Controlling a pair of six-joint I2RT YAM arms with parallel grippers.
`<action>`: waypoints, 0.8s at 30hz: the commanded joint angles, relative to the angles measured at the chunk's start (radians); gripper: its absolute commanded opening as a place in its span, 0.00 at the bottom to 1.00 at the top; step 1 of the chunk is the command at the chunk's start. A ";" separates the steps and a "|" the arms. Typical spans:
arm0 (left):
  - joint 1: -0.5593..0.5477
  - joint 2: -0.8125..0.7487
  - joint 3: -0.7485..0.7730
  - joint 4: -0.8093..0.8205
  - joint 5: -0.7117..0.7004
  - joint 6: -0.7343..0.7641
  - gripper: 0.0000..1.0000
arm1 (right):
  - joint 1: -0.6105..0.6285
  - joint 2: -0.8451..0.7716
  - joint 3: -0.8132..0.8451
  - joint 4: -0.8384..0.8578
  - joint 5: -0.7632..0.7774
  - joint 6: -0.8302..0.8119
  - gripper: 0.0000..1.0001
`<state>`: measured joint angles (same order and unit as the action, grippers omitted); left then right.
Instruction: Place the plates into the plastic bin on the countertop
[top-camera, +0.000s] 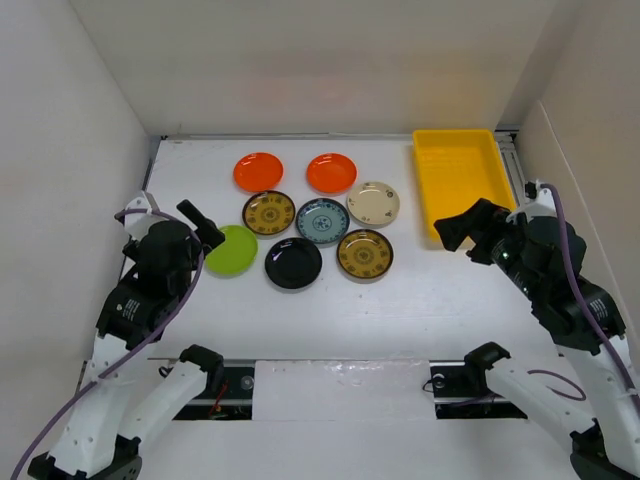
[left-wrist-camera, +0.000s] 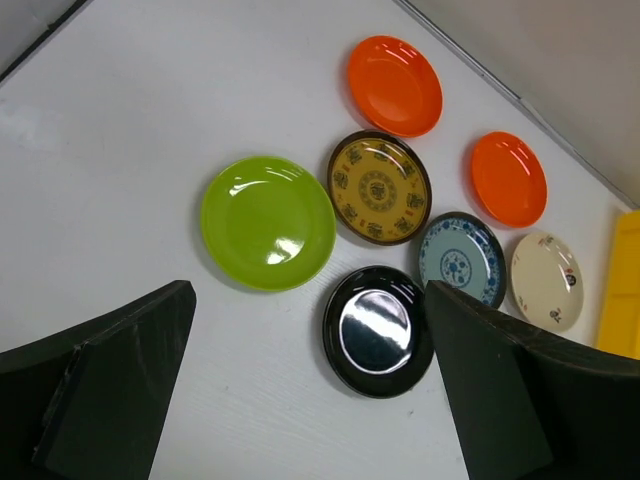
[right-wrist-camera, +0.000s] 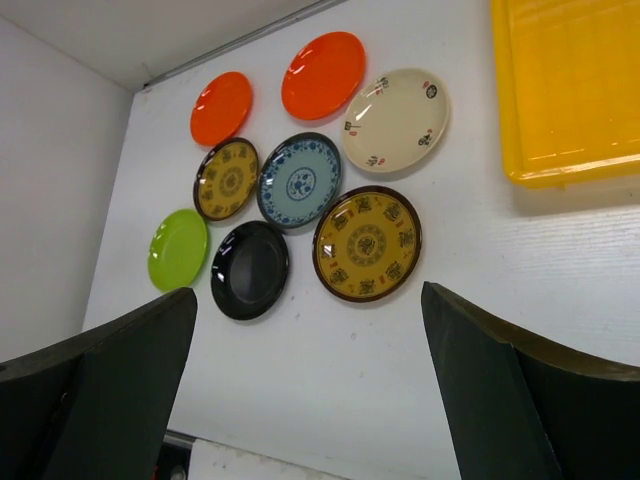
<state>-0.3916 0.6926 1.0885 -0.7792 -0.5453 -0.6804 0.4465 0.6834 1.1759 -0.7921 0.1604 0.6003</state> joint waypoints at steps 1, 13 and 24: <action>-0.001 0.002 -0.016 0.057 0.007 -0.063 1.00 | 0.008 0.025 -0.010 0.076 0.033 0.013 1.00; -0.001 0.082 -0.327 0.233 0.133 -0.557 1.00 | 0.008 0.039 -0.144 0.329 -0.228 0.055 1.00; -0.001 0.172 -0.591 0.409 0.068 -0.832 1.00 | 0.008 0.067 -0.183 0.392 -0.374 0.055 1.00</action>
<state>-0.3916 0.8379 0.5251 -0.4541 -0.4229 -1.3766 0.4465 0.7540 0.9970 -0.4911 -0.1555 0.6521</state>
